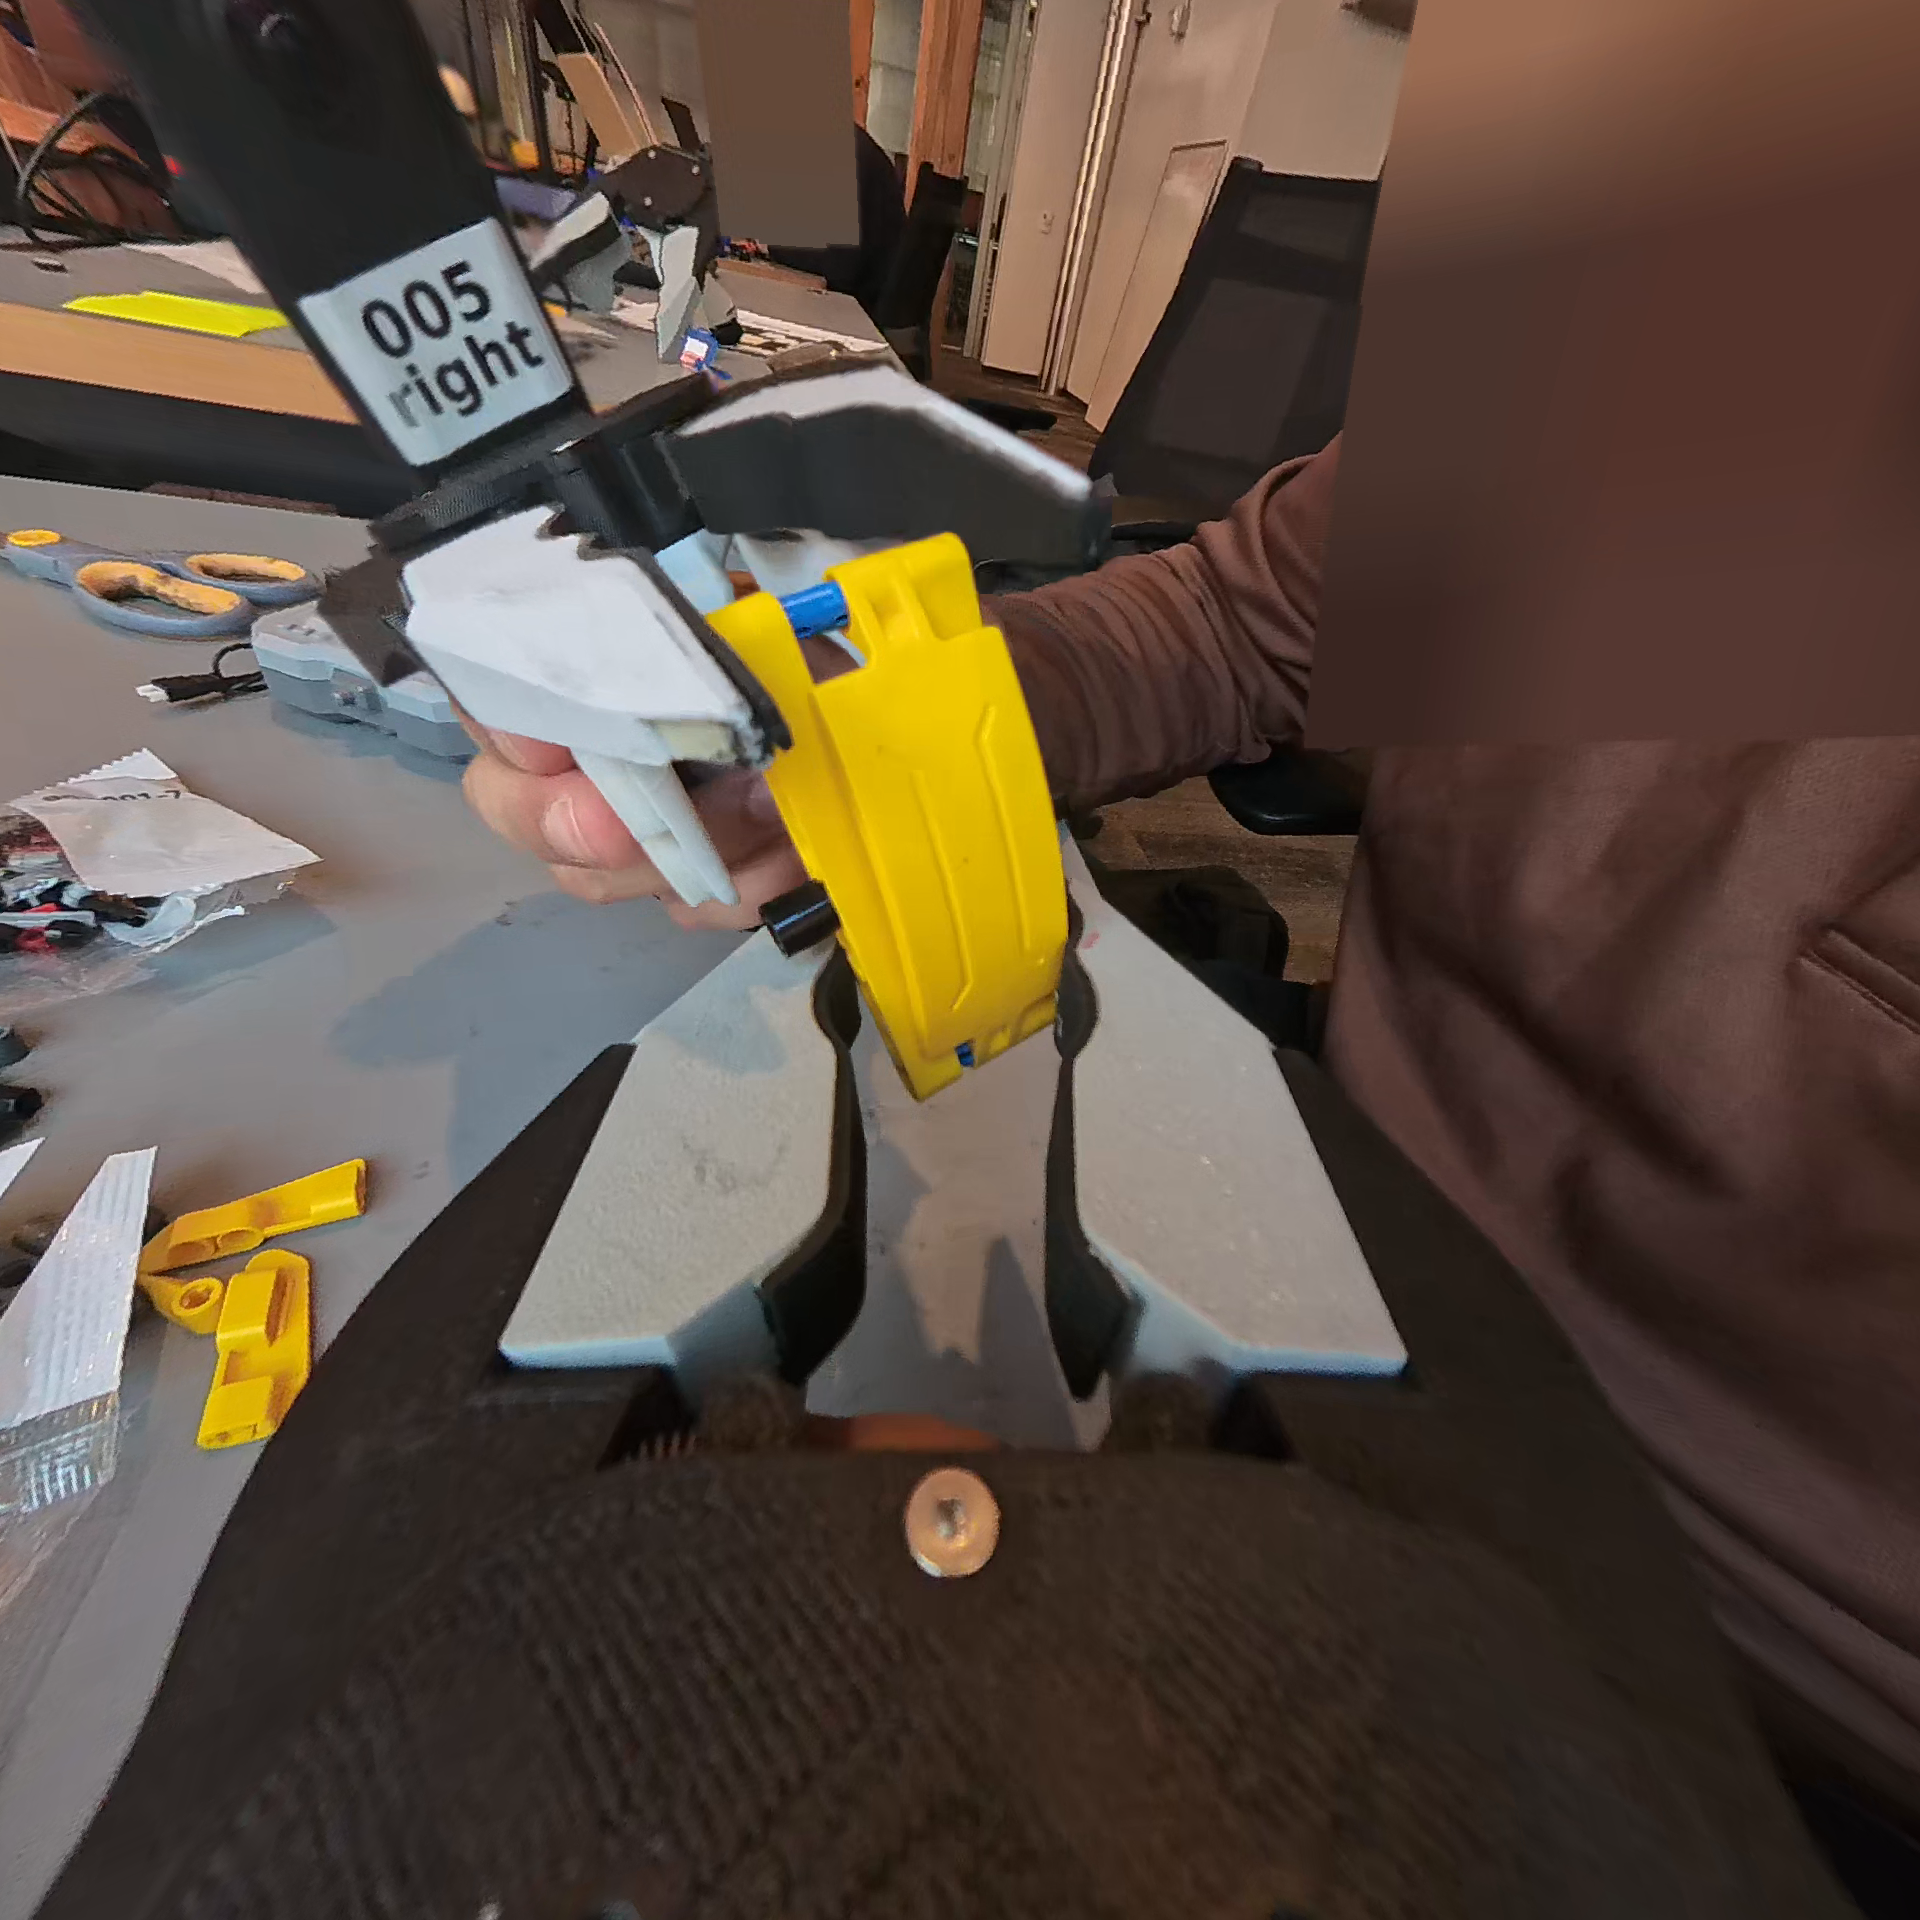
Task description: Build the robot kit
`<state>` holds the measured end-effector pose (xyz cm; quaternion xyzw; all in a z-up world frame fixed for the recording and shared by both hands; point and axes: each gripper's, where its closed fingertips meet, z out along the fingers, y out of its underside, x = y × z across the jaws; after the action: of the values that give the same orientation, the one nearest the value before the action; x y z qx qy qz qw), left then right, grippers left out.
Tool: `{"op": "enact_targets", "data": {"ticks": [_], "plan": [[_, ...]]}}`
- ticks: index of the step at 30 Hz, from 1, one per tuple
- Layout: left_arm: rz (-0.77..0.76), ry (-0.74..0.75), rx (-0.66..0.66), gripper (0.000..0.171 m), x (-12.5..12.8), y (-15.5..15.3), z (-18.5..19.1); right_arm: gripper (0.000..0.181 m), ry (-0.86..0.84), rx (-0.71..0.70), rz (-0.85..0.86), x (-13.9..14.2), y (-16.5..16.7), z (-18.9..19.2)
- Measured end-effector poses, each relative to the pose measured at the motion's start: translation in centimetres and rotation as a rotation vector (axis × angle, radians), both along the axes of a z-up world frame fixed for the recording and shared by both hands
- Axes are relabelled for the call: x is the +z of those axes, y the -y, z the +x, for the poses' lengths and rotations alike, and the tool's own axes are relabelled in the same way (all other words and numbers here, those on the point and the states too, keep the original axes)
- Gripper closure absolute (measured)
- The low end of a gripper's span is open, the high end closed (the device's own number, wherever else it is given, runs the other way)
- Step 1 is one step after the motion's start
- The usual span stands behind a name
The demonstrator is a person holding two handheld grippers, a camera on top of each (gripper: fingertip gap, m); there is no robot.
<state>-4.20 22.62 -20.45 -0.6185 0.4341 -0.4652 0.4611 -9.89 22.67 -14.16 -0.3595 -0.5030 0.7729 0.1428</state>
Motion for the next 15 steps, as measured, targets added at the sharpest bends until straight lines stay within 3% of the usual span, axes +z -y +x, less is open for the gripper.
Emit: {"op": "enact_targets", "data": {"ticks": [15], "plan": [[0.003,-0.046,0.006,0.14,-0.64,-0.03,0.27,0.149,0.018,-0.051,0.052,-0.4,0.09,-0.04]]}}
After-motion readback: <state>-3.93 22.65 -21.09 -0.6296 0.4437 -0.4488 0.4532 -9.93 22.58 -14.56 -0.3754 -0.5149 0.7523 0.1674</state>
